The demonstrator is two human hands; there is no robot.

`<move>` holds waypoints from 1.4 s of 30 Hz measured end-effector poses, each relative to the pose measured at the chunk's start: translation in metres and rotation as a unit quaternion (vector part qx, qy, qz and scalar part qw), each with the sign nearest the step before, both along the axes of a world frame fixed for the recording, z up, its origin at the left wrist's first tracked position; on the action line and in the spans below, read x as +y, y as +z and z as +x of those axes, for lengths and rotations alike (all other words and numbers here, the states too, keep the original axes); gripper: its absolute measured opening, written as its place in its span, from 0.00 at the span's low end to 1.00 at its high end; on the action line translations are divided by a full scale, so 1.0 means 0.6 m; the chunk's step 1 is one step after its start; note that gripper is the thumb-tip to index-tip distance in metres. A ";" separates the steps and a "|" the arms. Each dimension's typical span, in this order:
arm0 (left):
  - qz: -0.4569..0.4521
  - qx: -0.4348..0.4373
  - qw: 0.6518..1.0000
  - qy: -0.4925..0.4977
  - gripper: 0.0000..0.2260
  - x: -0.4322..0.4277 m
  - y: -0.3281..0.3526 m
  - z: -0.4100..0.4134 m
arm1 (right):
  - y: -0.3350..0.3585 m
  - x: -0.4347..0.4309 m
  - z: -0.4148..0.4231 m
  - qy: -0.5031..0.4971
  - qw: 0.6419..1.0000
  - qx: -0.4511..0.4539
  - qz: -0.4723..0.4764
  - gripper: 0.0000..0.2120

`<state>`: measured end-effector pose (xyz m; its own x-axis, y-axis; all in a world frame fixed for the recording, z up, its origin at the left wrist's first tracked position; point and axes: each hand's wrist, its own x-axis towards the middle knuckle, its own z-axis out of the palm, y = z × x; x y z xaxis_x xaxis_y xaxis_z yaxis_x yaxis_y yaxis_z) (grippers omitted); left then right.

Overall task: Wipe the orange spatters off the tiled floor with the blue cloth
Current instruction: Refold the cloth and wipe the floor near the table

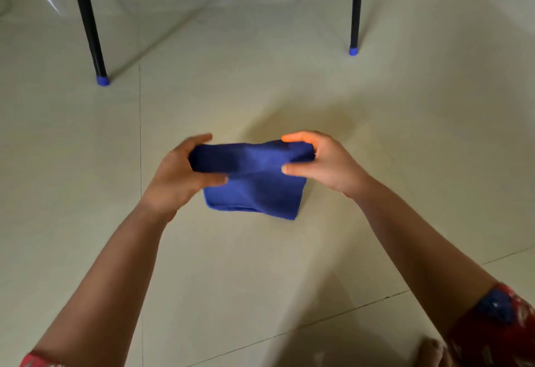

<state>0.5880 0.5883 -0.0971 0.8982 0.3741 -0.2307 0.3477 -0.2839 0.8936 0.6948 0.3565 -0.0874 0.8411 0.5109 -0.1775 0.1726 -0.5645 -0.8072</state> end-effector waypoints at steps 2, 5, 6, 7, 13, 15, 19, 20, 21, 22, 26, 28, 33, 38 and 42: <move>0.166 0.048 0.984 -0.052 0.27 -0.002 -0.004 -0.004 | 0.000 0.007 -0.004 0.050 0.976 -0.113 -0.180 0.27; 0.229 0.036 0.971 -0.064 0.19 -0.007 -0.002 -0.015 | 0.007 0.014 -0.020 0.060 0.956 -0.178 -0.225 0.21; 0.217 0.027 0.973 -0.074 0.18 -0.002 -0.003 -0.019 | 0.010 0.011 -0.021 0.055 0.961 -0.170 -0.211 0.18; 0.215 0.020 0.972 -0.088 0.17 0.007 -0.007 -0.024 | 0.014 0.006 -0.020 0.056 0.965 -0.158 -0.204 0.15; 0.071 0.012 0.986 -0.150 0.13 0.025 0.009 -0.059 | 0.062 -0.024 -0.008 0.141 0.976 0.096 -0.138 0.05; 0.062 -0.008 0.991 -0.122 0.11 0.023 0.008 -0.059 | 0.065 -0.026 0.002 0.112 0.984 0.118 -0.079 0.07; 0.051 0.002 0.998 -0.029 0.13 0.021 -0.040 -0.049 | 0.000 0.006 0.019 -0.015 0.995 0.026 -0.093 0.20; 0.062 0.011 0.998 0.003 0.17 0.025 -0.060 -0.049 | -0.028 0.020 0.010 -0.054 0.990 -0.031 -0.130 0.23; 0.077 0.013 0.996 0.041 0.18 0.029 -0.082 -0.051 | -0.055 0.036 -0.007 -0.097 0.980 -0.087 -0.150 0.23; 0.089 0.013 0.993 0.079 0.18 0.031 -0.103 -0.055 | -0.084 0.053 -0.030 -0.138 0.973 -0.115 -0.146 0.21; 0.126 0.039 0.982 0.137 0.16 0.024 -0.172 -0.089 | -0.202 0.142 -0.124 -0.188 0.955 -0.011 -0.229 0.24; 0.147 0.034 0.979 0.136 0.17 0.016 -0.201 -0.106 | -0.254 0.173 -0.158 -0.125 0.938 -0.029 -0.321 0.31; 0.225 0.001 0.965 0.135 0.18 0.029 -0.242 -0.137 | -0.283 0.089 -0.215 0.209 0.907 -0.253 -0.263 0.28; 0.292 0.018 0.945 0.145 0.18 0.037 -0.261 -0.175 | -0.280 0.010 -0.059 0.072 0.942 -0.168 -0.280 0.29; 0.300 -0.003 0.938 0.170 0.19 0.043 -0.263 -0.178 | -0.282 0.198 -0.025 -0.019 0.949 -0.176 -0.261 0.21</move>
